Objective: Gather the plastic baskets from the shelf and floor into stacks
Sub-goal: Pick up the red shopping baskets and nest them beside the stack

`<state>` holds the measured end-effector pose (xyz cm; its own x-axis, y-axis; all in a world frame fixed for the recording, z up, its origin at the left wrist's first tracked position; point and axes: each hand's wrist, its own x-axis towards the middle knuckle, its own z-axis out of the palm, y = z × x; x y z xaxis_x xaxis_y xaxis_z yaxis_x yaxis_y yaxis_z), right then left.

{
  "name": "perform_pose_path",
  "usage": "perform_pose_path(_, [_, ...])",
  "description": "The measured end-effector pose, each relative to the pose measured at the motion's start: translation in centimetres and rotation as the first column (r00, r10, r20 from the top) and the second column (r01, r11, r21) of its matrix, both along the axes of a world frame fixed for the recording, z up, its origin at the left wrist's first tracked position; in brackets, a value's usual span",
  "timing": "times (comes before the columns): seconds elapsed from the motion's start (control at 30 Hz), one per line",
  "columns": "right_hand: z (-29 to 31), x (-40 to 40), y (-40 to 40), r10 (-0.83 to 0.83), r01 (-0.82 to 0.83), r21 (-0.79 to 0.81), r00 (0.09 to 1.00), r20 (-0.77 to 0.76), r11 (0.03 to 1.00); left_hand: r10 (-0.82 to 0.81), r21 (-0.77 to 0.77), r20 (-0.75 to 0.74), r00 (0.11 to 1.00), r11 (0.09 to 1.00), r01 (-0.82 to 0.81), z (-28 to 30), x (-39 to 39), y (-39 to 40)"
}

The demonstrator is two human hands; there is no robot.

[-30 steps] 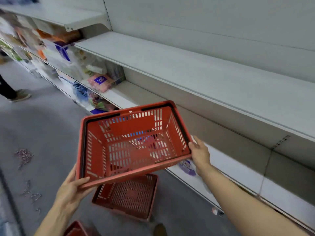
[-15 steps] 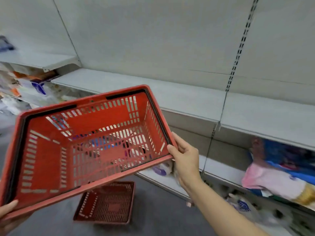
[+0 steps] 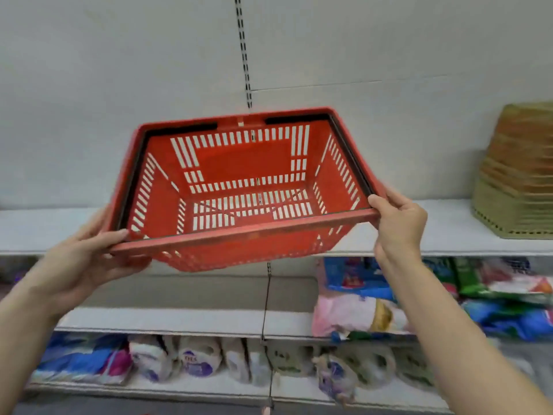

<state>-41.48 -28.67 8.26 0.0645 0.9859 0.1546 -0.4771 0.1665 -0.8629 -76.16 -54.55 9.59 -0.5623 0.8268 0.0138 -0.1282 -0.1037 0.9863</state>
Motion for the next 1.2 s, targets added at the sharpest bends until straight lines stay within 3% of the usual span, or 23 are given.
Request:
perform_pose_path(0.03, [0.2,1.9,2.1,-0.039,0.04,-0.016,0.999,0.011,0.999,-0.038,-0.025,-0.051,0.998,0.999,0.037,0.3,1.8,3.6])
perform_pose_path(0.17, [-0.4,9.0,10.8,-0.148,0.155,-0.09,0.985,0.084,0.984,-0.094,-0.108,-0.028,0.995,0.99,0.091,0.3,6.7,16.2])
perform_pose_path(0.33, [-0.9,14.0,17.9,-0.194,0.213,-0.117,0.969,0.156,0.97,-0.146,-0.204,-0.031,0.989,0.969,0.137,-1.0,10.2,27.2])
perform_pose_path(0.7, [-0.7,16.5,23.3,-0.277,0.317,-0.021,0.856,0.437,0.948,-0.142,-0.316,-0.108,0.984,0.943,0.102,-0.1,12.2,33.6])
perform_pose_path(0.83, [-0.8,16.6,22.7,-0.337,0.342,0.105,0.741,0.581,0.934,-0.078,-0.308,-0.155,0.985,0.951,0.026,-0.8,13.0,33.7])
perform_pose_path(0.9, [-0.8,16.8,22.4,-0.396,0.342,0.228,0.58,0.712,0.912,0.017,-0.277,-0.303,0.953,0.955,-0.105,-1.4,13.4,33.4])
perform_pose_path(0.97, [-0.6,16.6,22.0,-0.516,0.306,0.419,0.404,0.756,0.855,0.111,-0.19,-0.521,0.846,0.952,-0.242,-1.6,13.7,32.5])
perform_pose_path(1.03, [-0.4,15.7,21.1,-0.633,0.202,0.602,0.312,0.708,0.773,0.114,-0.159,-0.775,0.621,0.917,-0.366,-1.5,13.7,30.9])
perform_pose_path(1.13, [-0.2,12.5,18.8,-0.716,0.024,0.742,0.287,0.637,0.67,0.032,-0.052,-0.987,0.156,0.861,-0.506,-2.1,12.6,28.0])
perform_pose_path(1.2, [-0.5,9.4,16.3,-0.739,-0.07,0.796,0.329,0.587,0.601,0.044,0.05,-0.999,-0.025,0.849,-0.527,-2.4,11.8,25.3])
